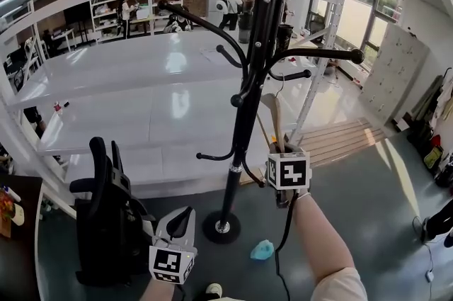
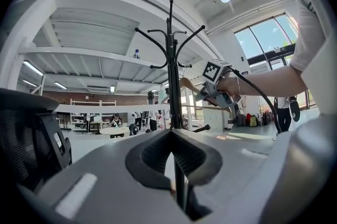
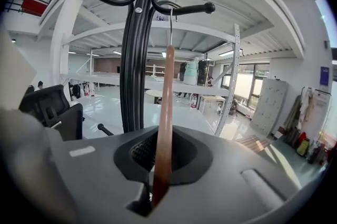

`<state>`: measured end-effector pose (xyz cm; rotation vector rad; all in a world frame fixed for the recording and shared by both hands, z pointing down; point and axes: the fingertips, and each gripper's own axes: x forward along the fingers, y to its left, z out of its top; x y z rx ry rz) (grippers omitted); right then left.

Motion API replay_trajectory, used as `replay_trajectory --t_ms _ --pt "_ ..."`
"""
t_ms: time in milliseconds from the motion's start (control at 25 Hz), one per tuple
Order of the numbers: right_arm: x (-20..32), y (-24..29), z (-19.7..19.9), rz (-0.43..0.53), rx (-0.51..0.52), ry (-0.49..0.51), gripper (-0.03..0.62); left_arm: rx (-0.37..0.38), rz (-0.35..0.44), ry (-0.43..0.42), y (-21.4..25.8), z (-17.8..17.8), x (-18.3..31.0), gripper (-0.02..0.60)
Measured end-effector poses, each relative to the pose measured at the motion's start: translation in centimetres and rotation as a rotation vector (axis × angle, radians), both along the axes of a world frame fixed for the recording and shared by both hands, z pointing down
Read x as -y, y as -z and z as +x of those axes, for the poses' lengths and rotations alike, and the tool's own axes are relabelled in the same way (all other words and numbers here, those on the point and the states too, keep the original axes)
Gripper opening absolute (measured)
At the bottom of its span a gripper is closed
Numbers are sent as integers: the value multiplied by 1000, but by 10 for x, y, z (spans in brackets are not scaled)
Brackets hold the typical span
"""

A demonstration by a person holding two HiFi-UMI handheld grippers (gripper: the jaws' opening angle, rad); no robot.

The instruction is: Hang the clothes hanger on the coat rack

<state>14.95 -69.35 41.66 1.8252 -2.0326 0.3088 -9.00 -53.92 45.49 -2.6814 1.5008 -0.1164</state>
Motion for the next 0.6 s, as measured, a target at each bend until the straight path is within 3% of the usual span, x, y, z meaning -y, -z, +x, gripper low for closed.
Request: replay_trajectory --t_ms 200,360,600 --pt "-5 3 -6 46 72 41 74 1 -10 -9 -1 4 -3 0" --pt "-20 32 -13 192 110 95 277 25 -22 -38 -4 14 -9 0" --pt "-67 74 -6 408 24 97 298 25 22 -51 12 28 -22 0"
